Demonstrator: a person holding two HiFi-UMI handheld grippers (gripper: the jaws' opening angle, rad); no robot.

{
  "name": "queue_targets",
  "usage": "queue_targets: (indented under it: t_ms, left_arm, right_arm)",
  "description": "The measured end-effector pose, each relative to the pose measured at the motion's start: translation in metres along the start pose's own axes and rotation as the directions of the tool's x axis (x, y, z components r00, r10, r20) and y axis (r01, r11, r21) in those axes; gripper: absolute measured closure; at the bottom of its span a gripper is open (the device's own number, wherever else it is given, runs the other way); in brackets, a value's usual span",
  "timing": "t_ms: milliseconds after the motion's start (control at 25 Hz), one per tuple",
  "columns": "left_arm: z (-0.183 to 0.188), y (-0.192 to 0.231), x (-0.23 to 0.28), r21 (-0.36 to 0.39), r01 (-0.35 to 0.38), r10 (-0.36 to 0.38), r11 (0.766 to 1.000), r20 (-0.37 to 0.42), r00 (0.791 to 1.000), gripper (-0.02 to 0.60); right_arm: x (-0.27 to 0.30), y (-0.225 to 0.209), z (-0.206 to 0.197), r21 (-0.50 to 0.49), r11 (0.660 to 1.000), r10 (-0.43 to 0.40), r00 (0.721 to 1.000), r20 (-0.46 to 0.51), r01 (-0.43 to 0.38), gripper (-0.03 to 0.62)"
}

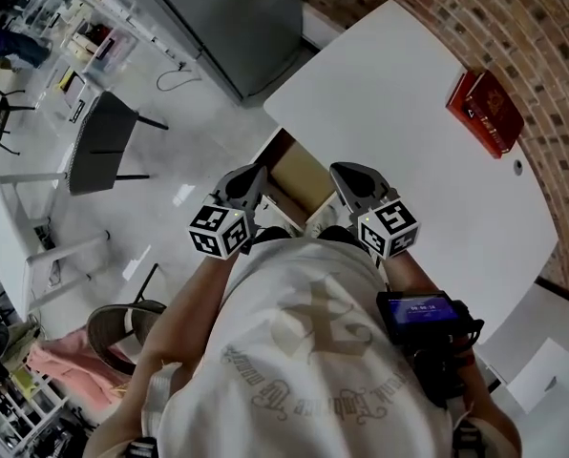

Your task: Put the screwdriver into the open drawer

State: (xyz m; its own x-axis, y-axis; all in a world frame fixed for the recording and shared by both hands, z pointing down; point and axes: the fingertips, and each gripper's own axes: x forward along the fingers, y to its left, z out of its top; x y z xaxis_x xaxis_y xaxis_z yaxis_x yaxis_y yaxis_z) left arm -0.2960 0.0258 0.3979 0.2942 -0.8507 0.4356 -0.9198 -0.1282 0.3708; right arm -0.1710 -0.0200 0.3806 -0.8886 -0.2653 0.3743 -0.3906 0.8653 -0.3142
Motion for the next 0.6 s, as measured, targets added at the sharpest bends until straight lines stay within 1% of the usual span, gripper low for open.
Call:
queue_targets:
  t_ms: [440,600]
  left_arm:
    - [0.015,-0.020,0.012,0.065,0.057,-0.057,0.996,0.004,0.998,0.561]
    - [0.014,-0.027,0.017,0.075,0.063,-0.064,0.995,0.004,0.998,0.561]
  right_arm:
    - [0.002,-0.002,0.011,-0.010,1.000,-0.014,1.000,0.026,0.014,0.573]
    - [0.000,-0.005,0.010,-0.015,1.000,-0.009,1.000,0.021,0.009,0.573]
